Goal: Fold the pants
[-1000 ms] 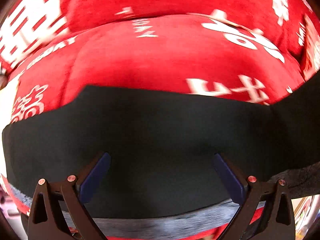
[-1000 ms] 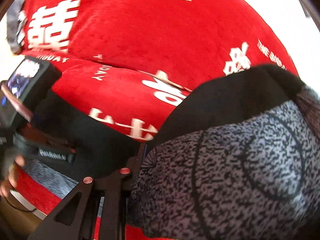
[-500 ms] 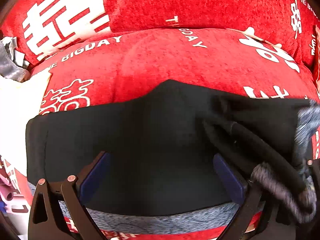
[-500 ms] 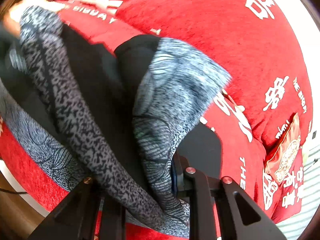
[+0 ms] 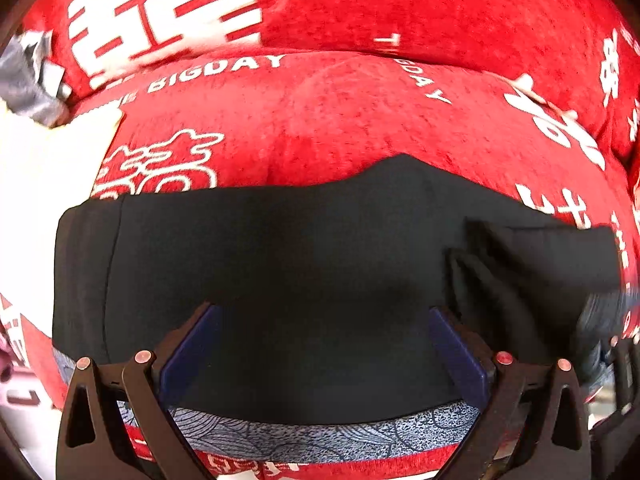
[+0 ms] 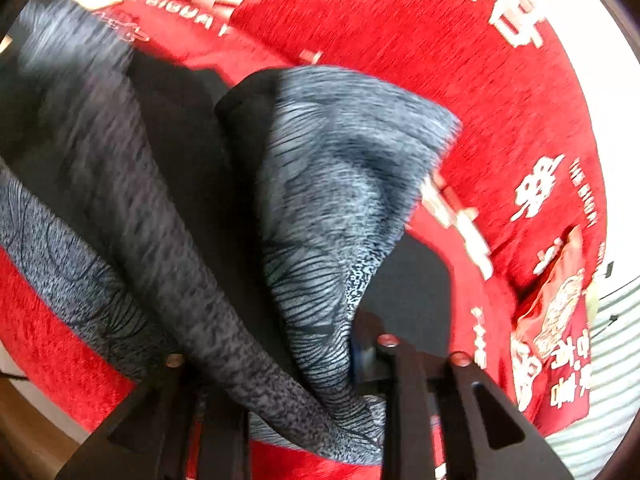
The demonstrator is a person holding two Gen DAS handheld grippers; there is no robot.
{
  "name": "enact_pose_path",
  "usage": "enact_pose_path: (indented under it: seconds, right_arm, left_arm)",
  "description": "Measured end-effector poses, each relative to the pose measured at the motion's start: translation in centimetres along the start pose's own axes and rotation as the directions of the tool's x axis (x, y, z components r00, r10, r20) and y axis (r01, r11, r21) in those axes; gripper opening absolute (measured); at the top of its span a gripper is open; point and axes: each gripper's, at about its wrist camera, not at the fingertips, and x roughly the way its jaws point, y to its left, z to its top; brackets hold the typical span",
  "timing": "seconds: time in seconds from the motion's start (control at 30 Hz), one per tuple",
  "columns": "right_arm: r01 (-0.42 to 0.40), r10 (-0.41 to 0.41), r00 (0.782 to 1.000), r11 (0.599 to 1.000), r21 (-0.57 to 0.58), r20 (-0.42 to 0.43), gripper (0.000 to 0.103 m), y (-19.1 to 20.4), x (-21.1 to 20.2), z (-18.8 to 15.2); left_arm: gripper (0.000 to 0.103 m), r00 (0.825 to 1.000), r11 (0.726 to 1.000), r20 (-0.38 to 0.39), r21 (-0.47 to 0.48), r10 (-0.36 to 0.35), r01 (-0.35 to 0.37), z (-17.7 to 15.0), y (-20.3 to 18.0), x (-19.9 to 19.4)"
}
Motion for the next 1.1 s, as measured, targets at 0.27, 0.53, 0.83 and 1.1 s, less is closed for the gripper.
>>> enact_pose_path:
  seconds: [0.27,0.53,0.83,1.1]
  right_arm:
    - [-0.181,0.181,0.983,0.983,0.026,-0.036,0.083,-0.1,-4.1,-0.2]
    - [-0.371,0.400,0.916,0.841,0.395,0.009,0.083,-9.9,-4.9,-2.6]
    - [-0.316,0.389,0.918,0.837,0.447,-0.080,0.080,-9.9,0.1,-2.7]
    - [-0.381,0.474,0.877,0.788,0.484,-0.081,0.081,-9.9,1.4,-3.0]
  left_arm:
    - [0.103,0.999,0.999,-0.006,0.006,-0.044,0.044,0.8,-0.5,-0.8]
    - [0.103,0.995,0.994,-0.061,0.079,-0.073,0.078,-1.0,-3.1,0.1]
    - [0.103,0.979,0.988,-0.143,0.030,-0.147,0.152,-3.7,-2.9,1.0]
    - [0.103,0.978,0.987,-0.154,0.053,-0.144,0.153,-4.6,-3.8,1.1]
